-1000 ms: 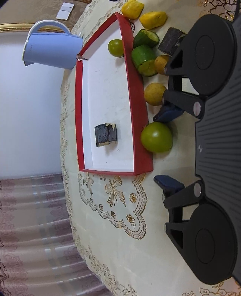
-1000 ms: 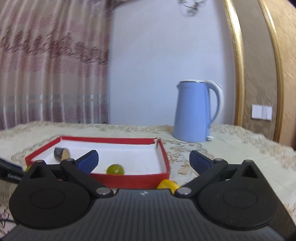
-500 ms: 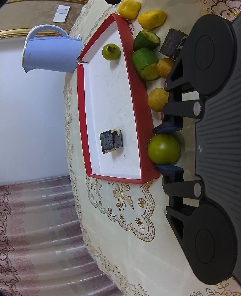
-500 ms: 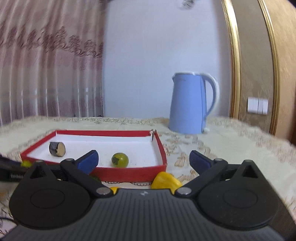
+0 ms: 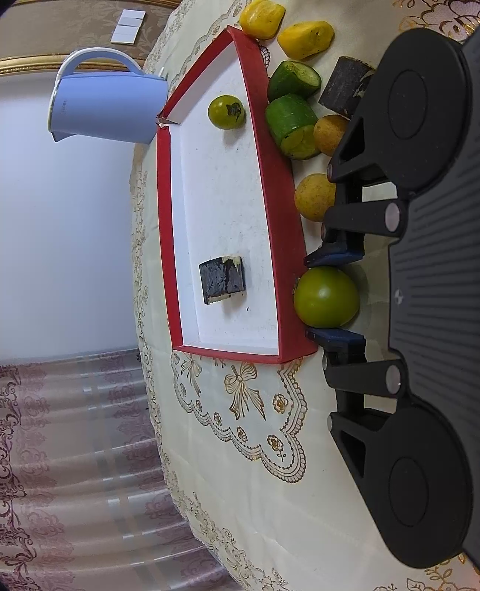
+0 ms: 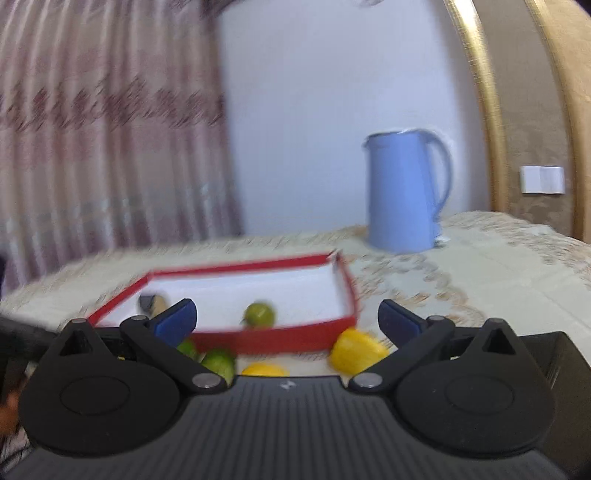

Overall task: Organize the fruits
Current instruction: 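Grasp a yellow pepper piece with the right gripper while the left holds the lime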

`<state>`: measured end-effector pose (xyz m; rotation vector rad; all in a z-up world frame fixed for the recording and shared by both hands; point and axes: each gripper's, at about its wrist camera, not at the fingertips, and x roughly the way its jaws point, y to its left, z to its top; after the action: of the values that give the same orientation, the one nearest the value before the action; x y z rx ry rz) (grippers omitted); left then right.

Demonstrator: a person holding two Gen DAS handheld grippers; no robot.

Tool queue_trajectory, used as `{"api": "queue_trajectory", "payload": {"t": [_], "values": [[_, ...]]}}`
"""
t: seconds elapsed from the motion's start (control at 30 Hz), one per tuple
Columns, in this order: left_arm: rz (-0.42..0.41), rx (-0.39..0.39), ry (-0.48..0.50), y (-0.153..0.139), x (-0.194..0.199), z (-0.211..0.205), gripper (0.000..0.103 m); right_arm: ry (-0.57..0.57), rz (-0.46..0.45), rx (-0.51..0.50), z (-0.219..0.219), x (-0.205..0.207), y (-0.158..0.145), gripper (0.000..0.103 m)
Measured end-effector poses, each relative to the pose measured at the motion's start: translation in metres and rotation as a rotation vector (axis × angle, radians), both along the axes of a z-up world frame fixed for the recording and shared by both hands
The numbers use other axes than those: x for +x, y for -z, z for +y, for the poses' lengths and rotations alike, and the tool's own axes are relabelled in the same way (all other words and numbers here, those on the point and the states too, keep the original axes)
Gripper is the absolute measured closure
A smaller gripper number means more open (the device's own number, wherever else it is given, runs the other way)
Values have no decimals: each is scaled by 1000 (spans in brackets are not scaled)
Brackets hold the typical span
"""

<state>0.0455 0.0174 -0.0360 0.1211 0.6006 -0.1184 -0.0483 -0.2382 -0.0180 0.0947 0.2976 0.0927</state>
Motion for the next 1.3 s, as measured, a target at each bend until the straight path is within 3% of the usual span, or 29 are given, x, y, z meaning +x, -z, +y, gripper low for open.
{"api": "queue_trajectory", "payload": {"t": [0.17, 0.37, 0.5, 0.83, 0.93, 0.97, 1.0, 1.23, 1.3], "values": [[0, 1, 0, 0, 0, 0, 70, -80, 38, -132, 21, -1, 1, 2], [0, -3, 0, 0, 0, 0, 70, -87, 109, -187, 29, 6, 6, 38], [1, -4, 0, 0, 0, -1, 70, -103, 158, -189, 25, 19, 9, 42], [-1, 6, 0, 0, 0, -2, 69, -135, 296, -130, 19, 49, 19, 42], [-1, 10, -1, 0, 0, -3, 69, -114, 312, -123, 18, 51, 21, 26], [1, 11, 1, 0, 0, -3, 69, -108, 317, -125, 18, 52, 21, 11], [1, 13, 1, 0, 0, -3, 69, -112, 317, -135, 19, 51, 21, 0], [2, 7, 1, 0, 0, -3, 69, -12, 263, -359, 38, 33, 15, 0], [2, 7, 1, 0, 0, -3, 69, -8, 254, -369, 39, 27, 12, 0]]}}
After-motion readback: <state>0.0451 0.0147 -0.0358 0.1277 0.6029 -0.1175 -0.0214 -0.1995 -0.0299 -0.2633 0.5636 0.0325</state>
